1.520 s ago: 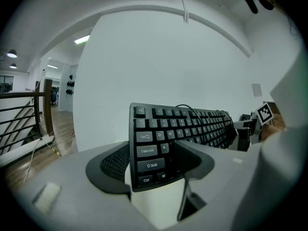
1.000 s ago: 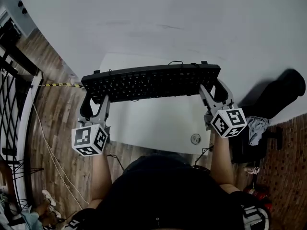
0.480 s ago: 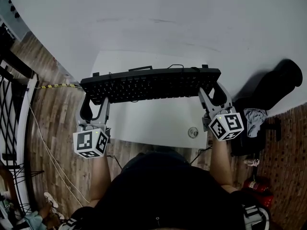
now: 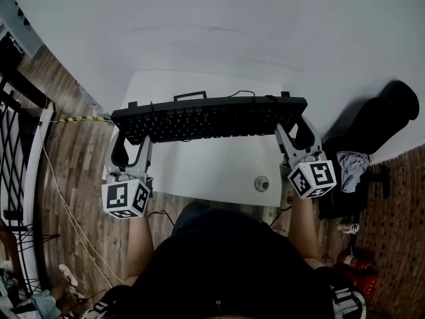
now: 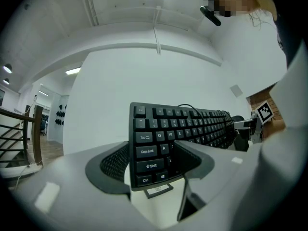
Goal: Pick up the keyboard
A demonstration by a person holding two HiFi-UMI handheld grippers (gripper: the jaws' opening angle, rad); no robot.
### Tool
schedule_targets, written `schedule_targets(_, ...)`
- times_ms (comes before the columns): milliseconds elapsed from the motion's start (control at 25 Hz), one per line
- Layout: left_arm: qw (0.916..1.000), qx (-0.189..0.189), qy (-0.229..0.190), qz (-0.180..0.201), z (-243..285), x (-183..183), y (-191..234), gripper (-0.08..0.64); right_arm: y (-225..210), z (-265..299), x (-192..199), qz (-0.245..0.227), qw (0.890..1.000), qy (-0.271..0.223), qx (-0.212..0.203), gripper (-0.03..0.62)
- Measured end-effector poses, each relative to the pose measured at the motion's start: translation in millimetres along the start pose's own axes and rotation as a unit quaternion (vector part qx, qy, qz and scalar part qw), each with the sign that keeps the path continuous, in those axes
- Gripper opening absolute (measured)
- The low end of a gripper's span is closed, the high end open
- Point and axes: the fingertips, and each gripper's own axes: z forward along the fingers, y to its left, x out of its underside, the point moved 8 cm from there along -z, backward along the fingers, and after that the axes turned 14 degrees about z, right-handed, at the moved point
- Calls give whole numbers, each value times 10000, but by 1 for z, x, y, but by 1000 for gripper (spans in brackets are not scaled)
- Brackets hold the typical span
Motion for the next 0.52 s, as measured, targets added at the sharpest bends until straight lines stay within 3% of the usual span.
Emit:
schedule_targets(320,9999,20,68,81,-10,5,-37,299,-25,-31,18,141,9999,15,12,270)
schedule_targets(520,9998,38,166,47,-5,4,-25,299,-18,-19,16,193,9998,82,48,270)
